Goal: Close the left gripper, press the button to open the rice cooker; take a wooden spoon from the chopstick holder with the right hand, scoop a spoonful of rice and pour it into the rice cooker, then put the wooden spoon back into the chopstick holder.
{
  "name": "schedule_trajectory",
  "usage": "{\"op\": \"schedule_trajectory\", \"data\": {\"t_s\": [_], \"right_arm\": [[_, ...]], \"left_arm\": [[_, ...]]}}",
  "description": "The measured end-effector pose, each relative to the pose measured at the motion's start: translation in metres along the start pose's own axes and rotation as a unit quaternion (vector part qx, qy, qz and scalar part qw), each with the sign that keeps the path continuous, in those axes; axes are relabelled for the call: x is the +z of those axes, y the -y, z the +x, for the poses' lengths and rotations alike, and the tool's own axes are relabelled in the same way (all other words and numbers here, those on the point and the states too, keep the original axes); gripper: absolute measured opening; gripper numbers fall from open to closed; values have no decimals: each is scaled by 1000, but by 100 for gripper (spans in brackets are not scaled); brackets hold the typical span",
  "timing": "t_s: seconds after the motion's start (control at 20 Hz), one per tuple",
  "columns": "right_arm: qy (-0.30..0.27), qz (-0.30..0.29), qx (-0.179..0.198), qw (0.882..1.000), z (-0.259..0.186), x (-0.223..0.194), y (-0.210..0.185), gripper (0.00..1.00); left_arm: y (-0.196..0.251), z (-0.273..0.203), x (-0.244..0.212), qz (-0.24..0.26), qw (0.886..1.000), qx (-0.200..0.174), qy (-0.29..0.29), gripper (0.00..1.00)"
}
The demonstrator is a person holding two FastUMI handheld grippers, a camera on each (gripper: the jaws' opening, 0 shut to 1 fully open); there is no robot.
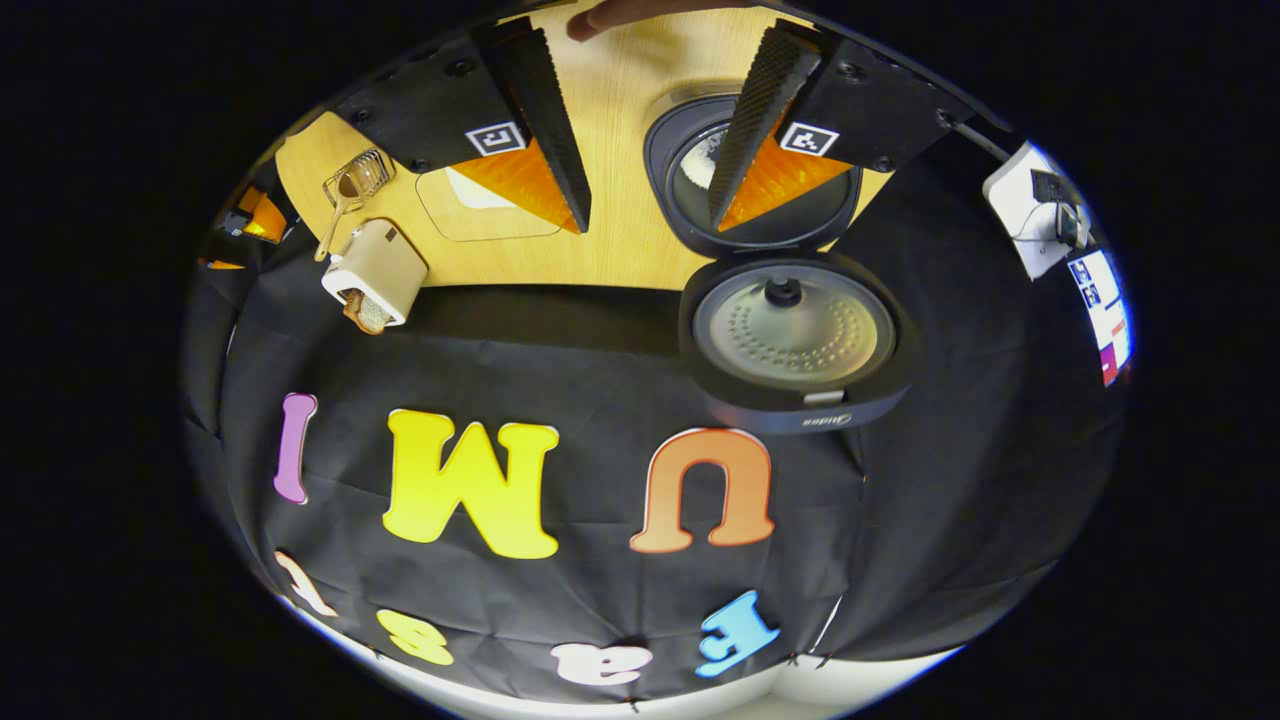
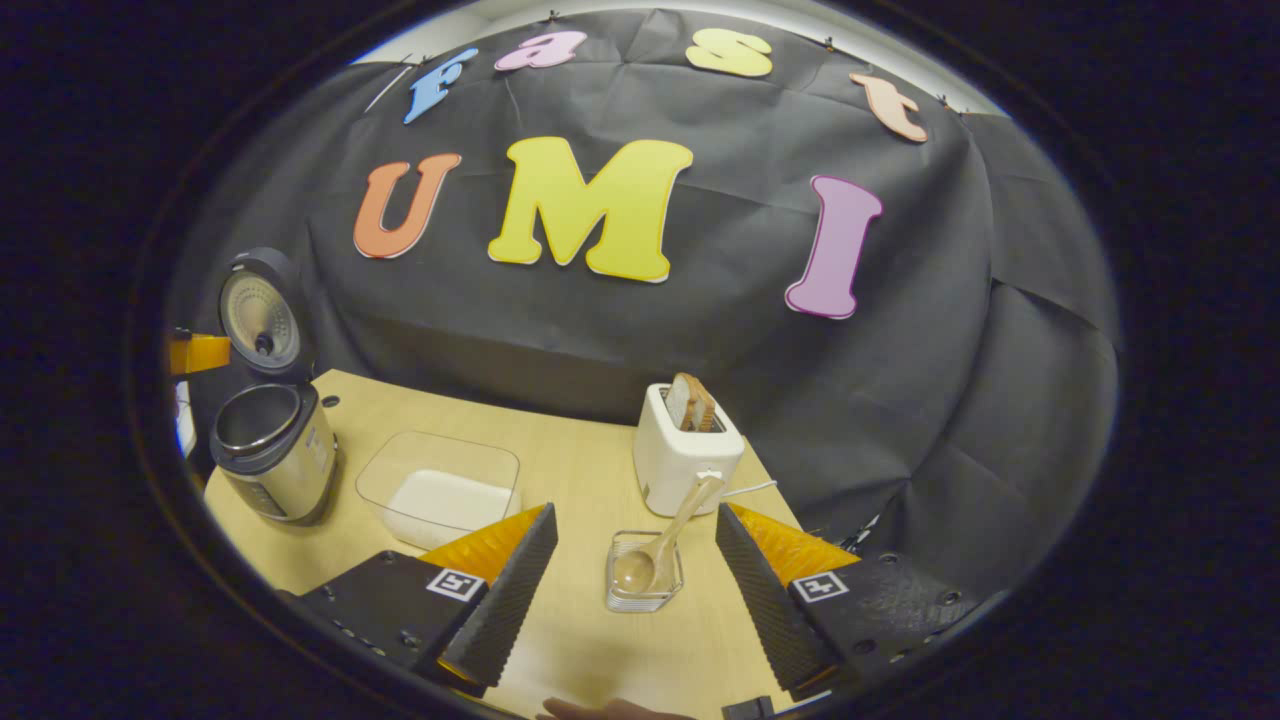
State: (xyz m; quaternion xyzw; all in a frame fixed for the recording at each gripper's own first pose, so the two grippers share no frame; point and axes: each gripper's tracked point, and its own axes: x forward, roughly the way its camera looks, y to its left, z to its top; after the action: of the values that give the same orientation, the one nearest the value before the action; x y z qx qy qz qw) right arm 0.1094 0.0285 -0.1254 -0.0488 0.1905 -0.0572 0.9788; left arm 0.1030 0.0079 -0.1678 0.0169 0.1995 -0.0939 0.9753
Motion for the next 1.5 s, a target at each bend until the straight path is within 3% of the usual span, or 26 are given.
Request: {"op": "schedule_trajectory", "data": {"t_s": [0.05, 0.15, 0.2, 0.6, 1.0, 1.25, 1.3, 1.35, 1.4, 1.5], "right_arm": [[-10, 3, 10, 1000, 11, -7, 5, 96], [-28, 1, 29, 999, 32, -19, 13, 96], [-35, 1, 37, 999, 43, -26, 18, 96], [-73, 43, 89, 992, 128, -69, 35, 96], [-80, 101, 131, 983, 189, -83, 10, 92], [-81, 118, 136, 980, 208, -81, 4, 80], [-80, 123, 140, 979, 210, -81, 3, 74], [-82, 124, 143, 979, 212, -82, 2, 61], [-87, 124, 146, 978, 215, -87, 0, 57], [-102, 130, 147, 975, 216, -95, 1, 55]], "left_arm": [[11, -1, 1, 4, 1000, 2, 5, 79], [27, -2, 3, 2, 1000, 12, 10, 94], [35, -3, 2, 3, 1000, 17, 10, 87], [80, -25, 9, 27, 998, 47, 18, 95], [91, -63, -6, 37, 996, 79, 5, 96], [101, -76, -3, 40, 996, 79, 13, 95], [103, -77, -2, 38, 996, 79, 14, 95], [106, -78, -2, 37, 996, 79, 16, 96], [108, -78, -2, 36, 996, 79, 16, 95], [112, -78, -3, 38, 996, 77, 14, 95]]}}
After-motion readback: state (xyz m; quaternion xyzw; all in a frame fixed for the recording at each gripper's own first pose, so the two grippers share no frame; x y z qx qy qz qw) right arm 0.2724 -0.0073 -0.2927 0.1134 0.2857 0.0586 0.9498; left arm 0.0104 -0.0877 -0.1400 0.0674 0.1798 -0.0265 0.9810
